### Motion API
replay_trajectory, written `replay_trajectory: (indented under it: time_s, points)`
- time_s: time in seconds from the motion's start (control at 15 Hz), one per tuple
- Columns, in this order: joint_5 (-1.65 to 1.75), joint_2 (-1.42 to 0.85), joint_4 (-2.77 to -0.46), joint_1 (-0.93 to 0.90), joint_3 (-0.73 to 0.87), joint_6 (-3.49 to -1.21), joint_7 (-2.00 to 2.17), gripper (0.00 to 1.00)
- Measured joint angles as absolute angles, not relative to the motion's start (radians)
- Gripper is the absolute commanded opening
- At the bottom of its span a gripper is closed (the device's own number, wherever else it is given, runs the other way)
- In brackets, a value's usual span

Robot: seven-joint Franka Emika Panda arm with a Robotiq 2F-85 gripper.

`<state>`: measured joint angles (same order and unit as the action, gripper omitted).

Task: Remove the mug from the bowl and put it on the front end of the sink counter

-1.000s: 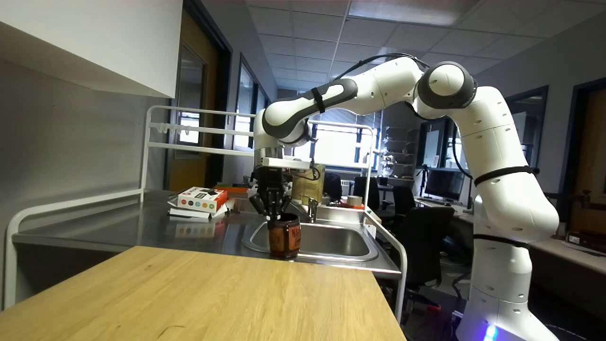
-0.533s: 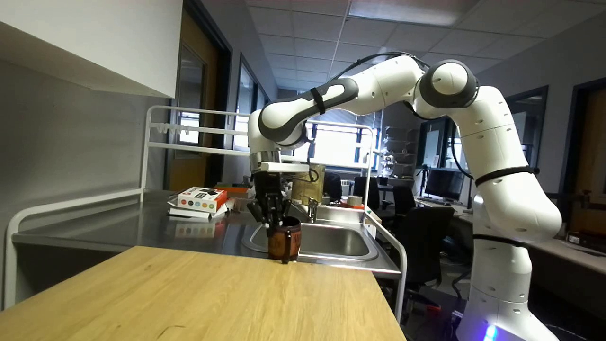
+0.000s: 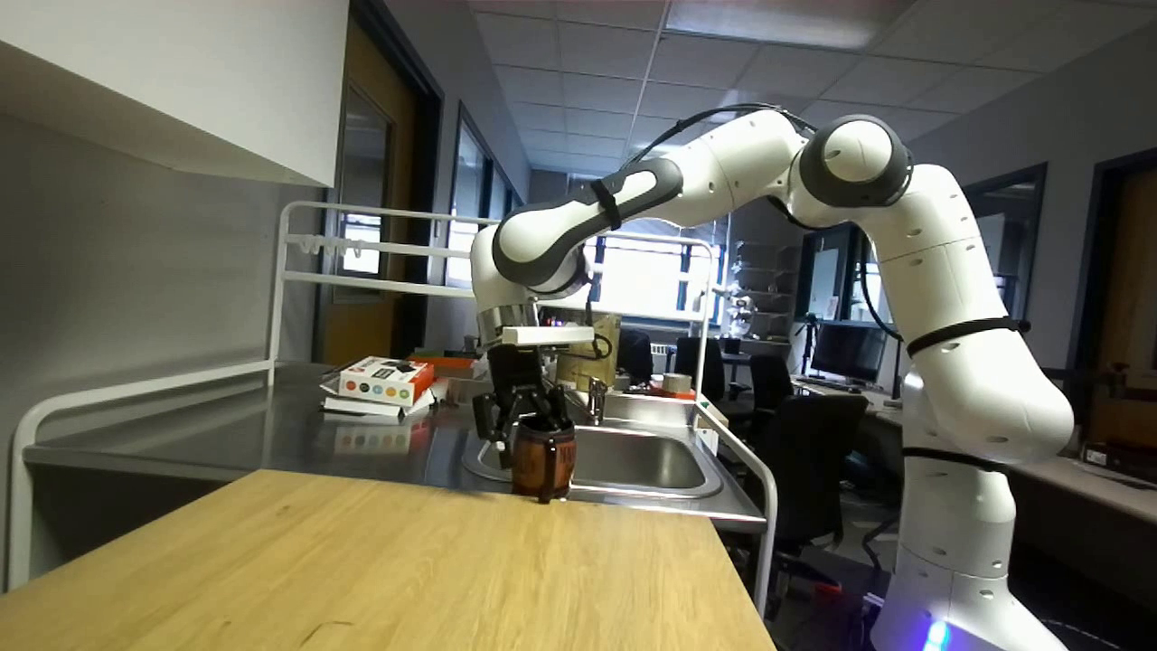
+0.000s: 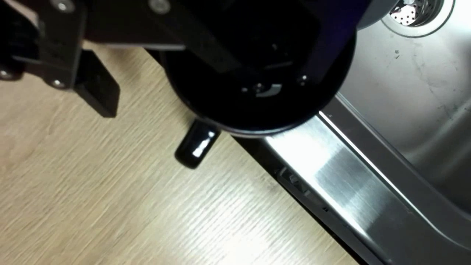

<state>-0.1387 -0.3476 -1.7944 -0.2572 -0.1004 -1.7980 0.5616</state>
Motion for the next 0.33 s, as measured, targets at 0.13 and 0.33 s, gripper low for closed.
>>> replay_trajectory:
  time_s: [0.13,0.33]
  points:
    - [-0.138,-0.335,-1.794,-0.261,-0.101,-1.798,0.562,1.00]
    - [-0.136,-0.300,-1.792,-0.269,-0.105,-1.792,0.562,1.00]
